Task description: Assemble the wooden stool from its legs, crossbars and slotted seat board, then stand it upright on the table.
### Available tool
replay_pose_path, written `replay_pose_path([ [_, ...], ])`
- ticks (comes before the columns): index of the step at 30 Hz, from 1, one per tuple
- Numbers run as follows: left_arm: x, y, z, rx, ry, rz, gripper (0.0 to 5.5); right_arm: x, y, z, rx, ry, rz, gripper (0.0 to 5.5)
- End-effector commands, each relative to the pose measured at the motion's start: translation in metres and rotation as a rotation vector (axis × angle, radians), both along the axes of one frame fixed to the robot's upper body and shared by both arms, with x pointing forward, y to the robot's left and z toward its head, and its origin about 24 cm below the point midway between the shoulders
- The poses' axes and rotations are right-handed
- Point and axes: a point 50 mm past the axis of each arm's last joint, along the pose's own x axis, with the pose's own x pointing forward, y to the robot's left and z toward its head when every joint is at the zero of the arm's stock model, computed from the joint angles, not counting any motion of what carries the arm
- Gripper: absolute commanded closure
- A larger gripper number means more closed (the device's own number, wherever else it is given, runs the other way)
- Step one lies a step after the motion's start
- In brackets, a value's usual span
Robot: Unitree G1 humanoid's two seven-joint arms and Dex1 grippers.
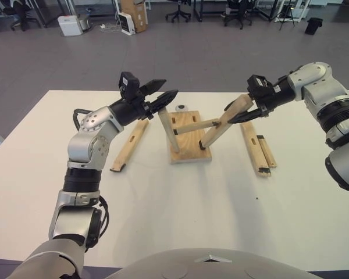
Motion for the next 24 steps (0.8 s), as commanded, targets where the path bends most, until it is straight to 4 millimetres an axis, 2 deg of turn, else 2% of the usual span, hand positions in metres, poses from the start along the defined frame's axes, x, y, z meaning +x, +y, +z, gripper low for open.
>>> replay_pose_path([
  [1,-0.001,0.002,-0.039,0.077,0.176,0.015,2.47,-0.008,0.025,-0.027,0.056,0.136,0.110,3.45],
  [7,0.000,0.001,-0.037,0.084,0.175,0.003,2.47,-0.015,0.030,-0.044,0.033,0.138,0.158,3.45],
  [10,0.001,0.001,-0.037,0.084,0.176,0.001,2.47,-0.019,0.028,-0.065,-0.003,0.177,0.146,3.45],
  [12,0.002,0.000,-0.038,0.094,0.179,-0.010,2.47,-0.024,0.020,-0.089,-0.099,0.236,0.113,3.45],
  [14,0.005,0.000,-0.037,0.102,0.177,-0.014,2.47,-0.026,0.017,-0.102,-0.147,0.278,0.067,3.45],
  [17,0.005,-0.001,-0.036,0.102,0.175,-0.020,2.47,-0.017,0.024,-0.093,-0.088,0.266,-0.006,3.45],
  [19,0.004,-0.003,-0.037,0.099,0.176,-0.019,2.47,-0.010,0.027,-0.088,-0.130,0.194,-0.072,3.45],
  [20,0.003,-0.003,-0.038,0.097,0.176,-0.018,2.47,-0.009,0.029,-0.084,-0.148,0.177,-0.051,3.45],
  [24,0.002,-0.004,-0.041,0.085,0.178,-0.011,2.47,-0.018,0.025,-0.076,-0.160,0.320,-0.032,3.45],
])
